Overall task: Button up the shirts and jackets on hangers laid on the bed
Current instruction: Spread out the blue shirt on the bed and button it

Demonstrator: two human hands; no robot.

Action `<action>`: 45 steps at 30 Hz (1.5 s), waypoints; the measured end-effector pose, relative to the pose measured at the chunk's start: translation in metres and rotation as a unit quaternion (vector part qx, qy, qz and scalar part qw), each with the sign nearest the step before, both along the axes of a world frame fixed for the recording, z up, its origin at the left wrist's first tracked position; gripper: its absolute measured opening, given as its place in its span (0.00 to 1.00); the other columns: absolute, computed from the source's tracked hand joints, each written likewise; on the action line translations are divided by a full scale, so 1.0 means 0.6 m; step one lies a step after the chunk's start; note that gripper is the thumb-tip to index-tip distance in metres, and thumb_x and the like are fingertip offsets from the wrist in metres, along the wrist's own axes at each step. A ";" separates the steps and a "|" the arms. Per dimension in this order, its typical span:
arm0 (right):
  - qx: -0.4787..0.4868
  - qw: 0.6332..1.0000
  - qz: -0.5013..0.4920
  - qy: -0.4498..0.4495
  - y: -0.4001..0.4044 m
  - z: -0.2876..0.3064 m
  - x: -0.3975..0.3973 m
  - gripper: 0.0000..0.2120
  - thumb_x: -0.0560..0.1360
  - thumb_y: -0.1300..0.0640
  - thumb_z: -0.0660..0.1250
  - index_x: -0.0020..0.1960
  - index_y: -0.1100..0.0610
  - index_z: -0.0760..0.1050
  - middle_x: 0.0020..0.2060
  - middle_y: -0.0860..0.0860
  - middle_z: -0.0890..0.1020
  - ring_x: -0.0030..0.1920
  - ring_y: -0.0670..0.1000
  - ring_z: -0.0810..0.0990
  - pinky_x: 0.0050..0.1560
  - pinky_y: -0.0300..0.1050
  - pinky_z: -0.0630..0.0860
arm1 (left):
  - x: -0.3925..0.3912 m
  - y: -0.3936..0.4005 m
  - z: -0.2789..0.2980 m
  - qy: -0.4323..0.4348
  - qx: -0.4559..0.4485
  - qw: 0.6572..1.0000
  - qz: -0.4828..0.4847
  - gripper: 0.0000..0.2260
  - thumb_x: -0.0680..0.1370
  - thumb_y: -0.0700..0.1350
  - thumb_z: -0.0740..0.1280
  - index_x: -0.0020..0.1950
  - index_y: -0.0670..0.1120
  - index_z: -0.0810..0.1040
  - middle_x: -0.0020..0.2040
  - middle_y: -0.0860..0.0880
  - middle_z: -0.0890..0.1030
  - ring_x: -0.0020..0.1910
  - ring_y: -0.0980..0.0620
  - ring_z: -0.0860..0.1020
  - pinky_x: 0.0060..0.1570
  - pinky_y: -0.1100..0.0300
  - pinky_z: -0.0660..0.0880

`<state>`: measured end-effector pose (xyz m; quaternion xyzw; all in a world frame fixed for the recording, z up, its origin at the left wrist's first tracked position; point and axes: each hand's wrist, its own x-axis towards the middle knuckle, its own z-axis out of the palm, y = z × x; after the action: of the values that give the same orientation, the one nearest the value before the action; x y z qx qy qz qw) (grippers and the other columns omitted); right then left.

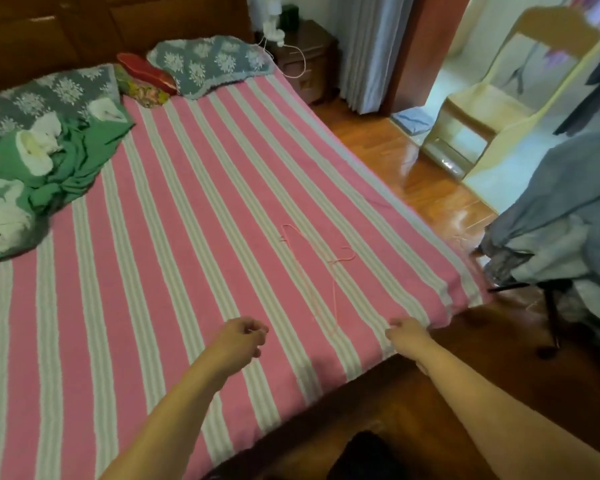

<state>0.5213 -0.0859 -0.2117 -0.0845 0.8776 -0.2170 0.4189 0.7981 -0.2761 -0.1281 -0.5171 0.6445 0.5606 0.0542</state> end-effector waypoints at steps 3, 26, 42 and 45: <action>-0.034 0.996 -0.083 -0.011 0.082 0.057 -0.151 0.13 0.79 0.60 0.62 0.61 0.59 0.79 0.58 0.59 0.82 0.53 0.56 0.80 0.50 0.49 0.77 | -0.176 0.053 0.046 0.035 0.010 0.997 -0.072 0.06 0.83 0.45 0.65 0.54 0.50 0.82 0.50 0.48 0.84 0.46 0.49 0.83 0.53 0.48 0.80; -0.045 0.900 -0.348 0.258 0.531 0.353 -0.706 0.05 0.77 0.64 0.65 0.47 0.60 0.80 0.41 0.53 0.82 0.44 0.55 0.81 0.50 0.54 0.79 | -1.131 0.272 0.235 0.243 -0.057 0.872 -0.421 0.07 0.82 0.44 0.68 0.46 0.44 0.83 0.40 0.46 0.83 0.38 0.48 0.80 0.41 0.53 0.74; -0.058 0.914 -0.218 0.336 0.725 0.344 -1.187 0.10 0.78 0.62 0.64 0.52 0.54 0.83 0.51 0.50 0.84 0.51 0.49 0.79 0.48 0.37 0.66 | -1.586 0.448 0.187 -0.047 -0.565 0.571 -0.594 0.13 0.83 0.48 0.60 0.67 0.50 0.75 0.66 0.50 0.77 0.63 0.50 0.76 0.52 0.59 0.70; -0.059 0.927 -0.190 0.317 0.717 0.343 -1.224 0.10 0.78 0.61 0.63 0.51 0.53 0.83 0.54 0.50 0.85 0.57 0.53 0.81 0.53 0.39 0.69 | -1.594 0.451 0.228 -0.078 -0.543 0.581 -0.601 0.12 0.80 0.47 0.59 0.60 0.50 0.78 0.58 0.48 0.81 0.56 0.46 0.80 0.44 0.58 0.68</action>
<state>-0.2129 0.3444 -0.0058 -0.0052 0.9500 -0.3055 0.0641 -0.1585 -0.0057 0.0085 0.0135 0.9856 -0.0973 0.1375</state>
